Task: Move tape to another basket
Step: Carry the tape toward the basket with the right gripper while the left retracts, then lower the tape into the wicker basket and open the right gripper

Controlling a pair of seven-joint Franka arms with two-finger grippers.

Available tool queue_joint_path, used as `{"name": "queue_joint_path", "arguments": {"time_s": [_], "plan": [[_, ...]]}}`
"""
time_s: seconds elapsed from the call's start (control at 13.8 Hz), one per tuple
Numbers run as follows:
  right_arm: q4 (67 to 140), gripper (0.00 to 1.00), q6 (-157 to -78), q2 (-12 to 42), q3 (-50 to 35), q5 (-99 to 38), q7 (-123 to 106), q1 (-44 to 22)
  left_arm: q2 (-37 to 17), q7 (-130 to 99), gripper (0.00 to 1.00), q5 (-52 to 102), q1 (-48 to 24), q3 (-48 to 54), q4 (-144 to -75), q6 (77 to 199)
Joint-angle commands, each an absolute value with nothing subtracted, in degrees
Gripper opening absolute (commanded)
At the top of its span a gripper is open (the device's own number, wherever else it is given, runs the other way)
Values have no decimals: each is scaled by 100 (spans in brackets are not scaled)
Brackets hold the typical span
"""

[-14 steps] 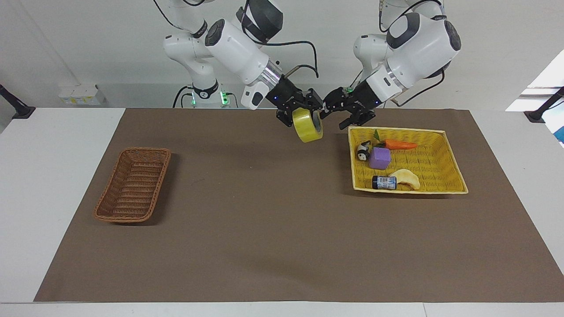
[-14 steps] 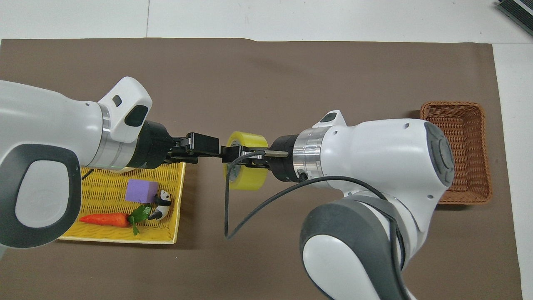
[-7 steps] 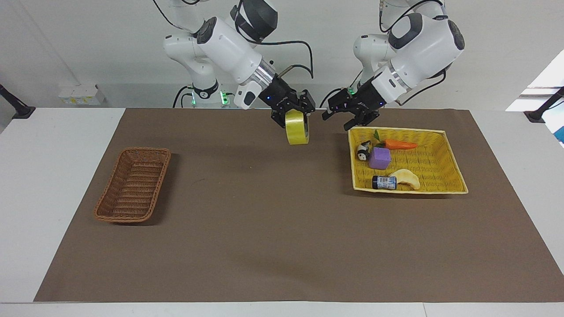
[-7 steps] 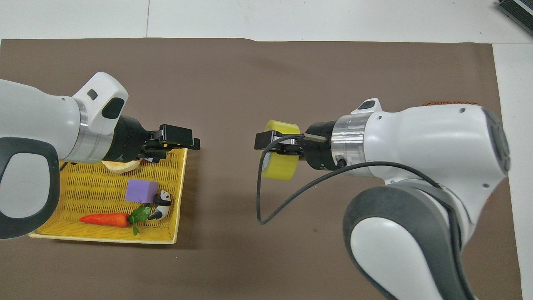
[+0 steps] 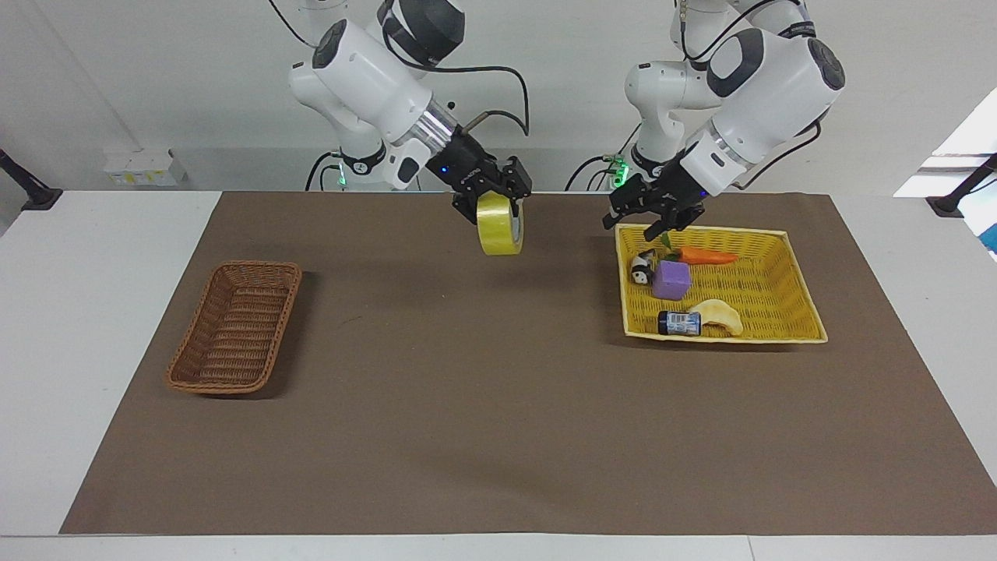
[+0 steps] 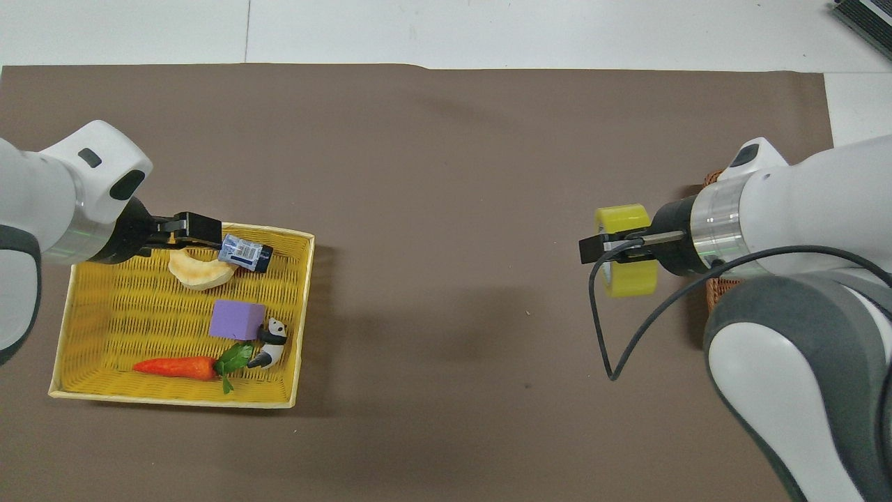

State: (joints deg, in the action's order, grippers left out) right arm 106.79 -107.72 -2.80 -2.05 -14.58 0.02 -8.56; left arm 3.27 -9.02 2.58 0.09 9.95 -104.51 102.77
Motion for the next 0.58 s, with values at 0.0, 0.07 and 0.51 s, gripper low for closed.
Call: {"name": "queue_joint_path", "arguments": {"time_s": [0.0,0.07,0.51], "plan": [[10811,0,-10871,112,96,-279,-771,-809,316,-93,100,-26,341,1037,-9811,9434],[10811,0,-11046,306,271,319,-1008,-791,325,234,100,-35,465,1028,-9652,9152],[11020,0,-11642,738,641,2327,-2054,-765,360,484,100,-44,597,1037,-9387,8727]]}}
